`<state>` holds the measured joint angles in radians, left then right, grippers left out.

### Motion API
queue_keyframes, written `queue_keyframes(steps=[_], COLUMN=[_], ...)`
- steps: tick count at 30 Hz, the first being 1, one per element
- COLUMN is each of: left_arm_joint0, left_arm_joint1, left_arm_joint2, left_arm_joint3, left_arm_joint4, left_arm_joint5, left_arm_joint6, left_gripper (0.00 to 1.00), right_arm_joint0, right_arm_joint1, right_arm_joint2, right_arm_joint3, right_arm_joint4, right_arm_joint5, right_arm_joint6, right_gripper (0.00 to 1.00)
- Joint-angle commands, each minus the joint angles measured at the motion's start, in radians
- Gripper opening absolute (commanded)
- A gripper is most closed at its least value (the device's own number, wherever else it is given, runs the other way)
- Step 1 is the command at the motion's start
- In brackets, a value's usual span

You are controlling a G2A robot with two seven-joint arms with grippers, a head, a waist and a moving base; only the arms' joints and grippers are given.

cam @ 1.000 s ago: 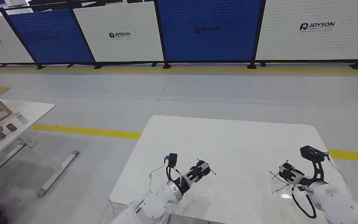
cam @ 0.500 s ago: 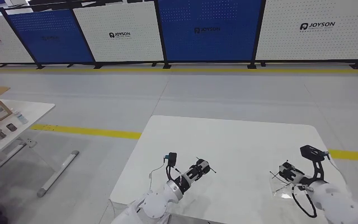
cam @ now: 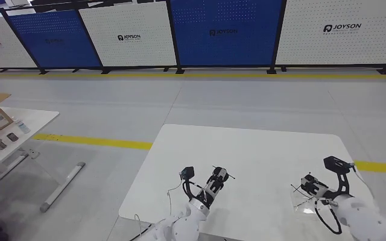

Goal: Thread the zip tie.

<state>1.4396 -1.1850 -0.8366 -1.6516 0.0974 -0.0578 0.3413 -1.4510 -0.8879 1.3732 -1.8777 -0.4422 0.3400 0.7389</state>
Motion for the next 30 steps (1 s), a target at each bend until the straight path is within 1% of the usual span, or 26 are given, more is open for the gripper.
queue_keyframes(steps=[1,5,7,8,9,12,13,14,20,21,22,25,27,30], left_arm_joint0=[0.000,0.000,-0.014,-0.020,-0.023,-0.021,-0.013,-0.001,-0.001,-0.001,-0.001,-0.001,-0.001,-0.001], left_arm_joint1=[0.000,0.000,0.004,0.008,0.015,0.032,0.037,0.038,0.038,0.038,0.038,0.038,0.038,0.038], left_arm_joint2=[0.000,0.000,-0.010,-0.025,-0.048,-0.097,-0.123,-0.138,-0.138,-0.138,-0.138,-0.138,-0.138,-0.138], left_arm_joint3=[0.000,0.001,0.002,-0.007,-0.018,-0.050,-0.072,-0.084,-0.084,-0.084,-0.084,-0.084,-0.084,-0.084], left_arm_joint4=[0.000,0.001,0.009,-0.001,-0.006,-0.017,-0.046,-0.092,-0.092,-0.092,-0.092,-0.092,-0.092,-0.092], left_arm_joint5=[0.000,0.001,0.026,0.034,0.050,0.096,0.091,0.073,0.073,0.073,0.073,0.073,0.073,0.073], left_arm_joint6=[0.001,-0.004,-0.091,-0.134,-0.195,-0.352,-0.386,-0.389,-0.389,-0.389,-0.389,-0.389,-0.389,-0.389], left_gripper=[0.00,0.00,0.00,0.00,0.00,0.00,0.00,0.00,0.00,0.00,0.00,0.00,0.00,0.00], right_arm_joint0=[0.000,0.000,0.000,0.000,0.000,0.000,0.000,0.000,0.000,-0.005,-0.013,-0.061,-0.110,-0.177], right_arm_joint1=[0.000,0.000,0.000,0.000,0.000,0.000,0.000,0.000,0.000,-0.002,-0.005,-0.014,-0.020,-0.026], right_arm_joint2=[0.000,0.000,0.000,0.000,0.000,0.000,0.000,0.000,0.000,0.000,0.004,0.011,0.018,0.014], right_arm_joint3=[0.000,0.000,0.000,0.000,0.000,0.000,0.000,0.000,0.000,0.005,-0.001,-0.033,-0.060,-0.109], right_arm_joint4=[0.000,0.000,0.000,0.000,0.000,0.000,0.000,0.000,0.000,0.008,0.007,0.067,0.094,0.101], right_arm_joint5=[0.000,0.000,0.000,0.000,0.000,0.000,0.000,0.000,0.000,-0.003,0.000,-0.014,-0.030,-0.048], right_arm_joint6=[0.000,0.000,0.000,0.000,0.000,0.000,0.000,0.000,0.000,-0.016,-0.060,-0.161,-0.246,-0.323], right_gripper=[0.00,0.00,0.00,0.00,0.00,0.00,0.00,0.00,0.00,0.00,0.00,0.00,0.00,0.00])
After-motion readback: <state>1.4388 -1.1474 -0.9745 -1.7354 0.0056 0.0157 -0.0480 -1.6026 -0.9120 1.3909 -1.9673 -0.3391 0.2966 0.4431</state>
